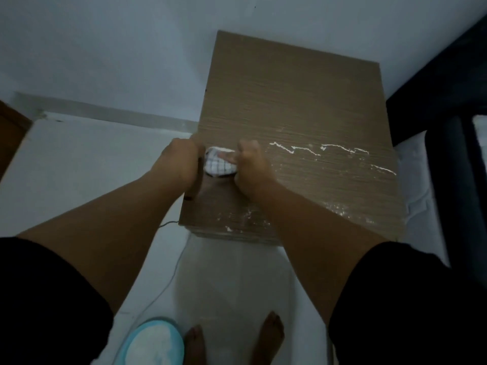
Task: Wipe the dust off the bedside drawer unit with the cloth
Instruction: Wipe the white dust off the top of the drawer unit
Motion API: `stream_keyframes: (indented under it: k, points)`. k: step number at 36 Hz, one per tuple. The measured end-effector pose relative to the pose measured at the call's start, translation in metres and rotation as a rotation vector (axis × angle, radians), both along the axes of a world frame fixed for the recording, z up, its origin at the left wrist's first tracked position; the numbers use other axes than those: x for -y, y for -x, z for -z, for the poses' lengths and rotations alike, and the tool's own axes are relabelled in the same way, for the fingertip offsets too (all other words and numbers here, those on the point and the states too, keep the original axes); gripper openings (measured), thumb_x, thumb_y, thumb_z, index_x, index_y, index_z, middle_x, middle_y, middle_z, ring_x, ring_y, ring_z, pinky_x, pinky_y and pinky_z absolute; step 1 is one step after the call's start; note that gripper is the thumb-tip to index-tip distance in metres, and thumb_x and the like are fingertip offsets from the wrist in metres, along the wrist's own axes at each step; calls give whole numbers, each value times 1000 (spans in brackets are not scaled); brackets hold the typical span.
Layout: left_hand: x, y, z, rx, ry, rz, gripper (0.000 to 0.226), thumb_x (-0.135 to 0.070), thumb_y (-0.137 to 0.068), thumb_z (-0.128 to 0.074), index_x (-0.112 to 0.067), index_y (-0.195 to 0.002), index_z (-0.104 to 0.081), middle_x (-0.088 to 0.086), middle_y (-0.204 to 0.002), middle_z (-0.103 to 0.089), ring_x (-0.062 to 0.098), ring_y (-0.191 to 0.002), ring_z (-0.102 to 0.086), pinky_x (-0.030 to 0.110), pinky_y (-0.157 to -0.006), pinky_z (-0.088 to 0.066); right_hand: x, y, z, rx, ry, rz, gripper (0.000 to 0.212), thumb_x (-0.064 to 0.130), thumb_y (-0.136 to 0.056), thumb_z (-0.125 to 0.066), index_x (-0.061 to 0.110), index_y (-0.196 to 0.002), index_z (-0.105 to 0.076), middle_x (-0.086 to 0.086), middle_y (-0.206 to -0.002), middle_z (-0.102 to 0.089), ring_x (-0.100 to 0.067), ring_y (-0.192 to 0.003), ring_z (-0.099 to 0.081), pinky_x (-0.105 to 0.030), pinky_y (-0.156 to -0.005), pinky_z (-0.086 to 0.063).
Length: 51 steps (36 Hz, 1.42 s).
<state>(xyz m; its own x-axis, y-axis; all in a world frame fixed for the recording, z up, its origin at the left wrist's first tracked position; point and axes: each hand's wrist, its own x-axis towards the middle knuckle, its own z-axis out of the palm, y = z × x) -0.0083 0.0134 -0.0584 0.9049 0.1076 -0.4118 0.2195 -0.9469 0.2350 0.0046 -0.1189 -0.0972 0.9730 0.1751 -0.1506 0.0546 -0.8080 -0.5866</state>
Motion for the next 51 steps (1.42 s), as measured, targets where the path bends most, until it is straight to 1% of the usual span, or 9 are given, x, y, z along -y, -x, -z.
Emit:
stream_keyframes:
  k: [6,17,23,29,33,36,42,46,51]
  points:
    - [-26,32,-3,27,108,-22,51,14,-84,-47,-13,-127,-51,20,-125,-57,33,-109,-61,42,-93,-53,1,63,-1,46,203,-385,48,4,-84,-60,18,-129,-55,-15,-118,-51,-30,-112,-45,-36,-90,-43]
    - [6,55,-20,-63,81,84,43,-1,-92,-46,-18,-131,-52,19,-123,-55,35,-107,-59,38,-91,-52,27,123,-4,92,116,-549,34,3,-59,-80,14,-91,-76,-15,-85,-61,-37,-84,-59,-41,-70,-54]
    - [23,42,-22,-66,104,100,35,-8,-92,-51,-17,-125,-56,17,-122,-56,30,-102,-57,36,-88,-48,49,78,-27,3,65,-283,43,-9,-80,-53,14,-114,-67,-17,-115,-56,-28,-107,-49,-20,-79,-31]
    - [47,19,-8,-80,101,131,47,-5,-89,-57,-16,-134,-49,16,-130,-55,33,-119,-54,38,-99,-44,63,16,-42,95,-66,1,30,-5,-79,-65,11,-104,-68,3,-96,-46,3,-75,-42,-1,-71,-39]
    - [60,1,5,-124,46,210,82,-3,-81,-67,-16,-150,-26,9,-157,-24,30,-145,-23,40,-117,-24,72,-24,-39,85,-79,69,27,1,-86,-59,11,-110,-65,7,-92,-43,3,-81,-46,-11,-82,-44]
    - [61,-11,14,-165,-12,265,98,-6,-79,-71,-14,-154,-9,4,-162,-4,25,-150,-4,37,-121,-11,79,-52,-28,84,-57,103,20,6,-89,-58,8,-108,-64,14,-85,-47,6,-68,-49,0,-56,-43]
    - [58,-17,20,-206,-12,267,102,-9,-79,-73,-17,-155,-4,0,-163,1,22,-150,-1,34,-120,-8,86,-90,3,115,349,78,49,6,-89,-55,25,-134,-50,-9,-129,-50,-27,-120,-44,-34,-101,-42]
    - [57,-18,20,-217,-24,277,103,-9,-79,-73,-17,-155,-3,1,-163,1,23,-150,-1,34,-120,-7,82,-92,8,110,337,42,47,7,-92,-50,29,-134,-49,-7,-131,-50,-26,-118,-46,-33,-99,-41]
    - [59,-19,13,-221,-57,286,102,-9,-80,-73,-15,-155,-5,2,-163,1,23,-150,-2,34,-120,-8,74,-48,3,136,220,-25,24,10,-89,-55,-1,-111,-59,-14,-111,-58,-25,-100,-56,-32,-84,-46]
